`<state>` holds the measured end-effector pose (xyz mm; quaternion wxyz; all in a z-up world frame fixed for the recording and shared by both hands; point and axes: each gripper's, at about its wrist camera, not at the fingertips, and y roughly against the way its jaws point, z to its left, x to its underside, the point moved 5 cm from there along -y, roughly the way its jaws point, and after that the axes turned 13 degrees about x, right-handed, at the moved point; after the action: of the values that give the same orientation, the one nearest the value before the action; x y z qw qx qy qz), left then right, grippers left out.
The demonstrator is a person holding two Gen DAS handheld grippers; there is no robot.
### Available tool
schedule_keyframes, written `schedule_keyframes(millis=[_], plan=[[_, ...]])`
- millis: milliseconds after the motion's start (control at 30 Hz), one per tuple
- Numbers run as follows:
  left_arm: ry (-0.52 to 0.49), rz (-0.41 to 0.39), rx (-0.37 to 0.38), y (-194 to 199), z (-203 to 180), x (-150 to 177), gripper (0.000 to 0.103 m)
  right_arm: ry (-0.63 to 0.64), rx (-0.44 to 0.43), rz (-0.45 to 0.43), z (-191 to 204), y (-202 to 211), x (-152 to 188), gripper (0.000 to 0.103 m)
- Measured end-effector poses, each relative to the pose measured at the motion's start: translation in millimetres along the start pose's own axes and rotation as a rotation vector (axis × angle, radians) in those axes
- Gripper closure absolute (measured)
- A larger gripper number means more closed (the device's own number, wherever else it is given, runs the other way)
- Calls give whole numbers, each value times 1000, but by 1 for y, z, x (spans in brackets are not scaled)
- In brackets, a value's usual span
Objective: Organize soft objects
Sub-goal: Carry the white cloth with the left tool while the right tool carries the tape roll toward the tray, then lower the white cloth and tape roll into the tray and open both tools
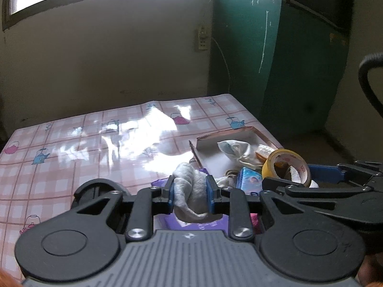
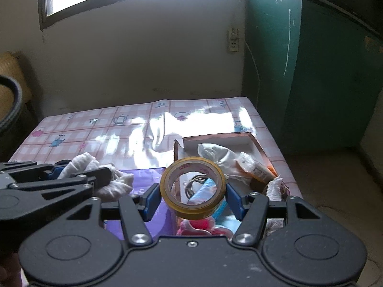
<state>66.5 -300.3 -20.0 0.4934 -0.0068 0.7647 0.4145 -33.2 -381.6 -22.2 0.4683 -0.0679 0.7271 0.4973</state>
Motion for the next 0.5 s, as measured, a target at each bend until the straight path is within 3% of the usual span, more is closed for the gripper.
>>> schedule_keyframes(millis=[500], plan=[[-24,2,36,-11,-29,-4,76,-6,34,7,-33,-5,3,32]])
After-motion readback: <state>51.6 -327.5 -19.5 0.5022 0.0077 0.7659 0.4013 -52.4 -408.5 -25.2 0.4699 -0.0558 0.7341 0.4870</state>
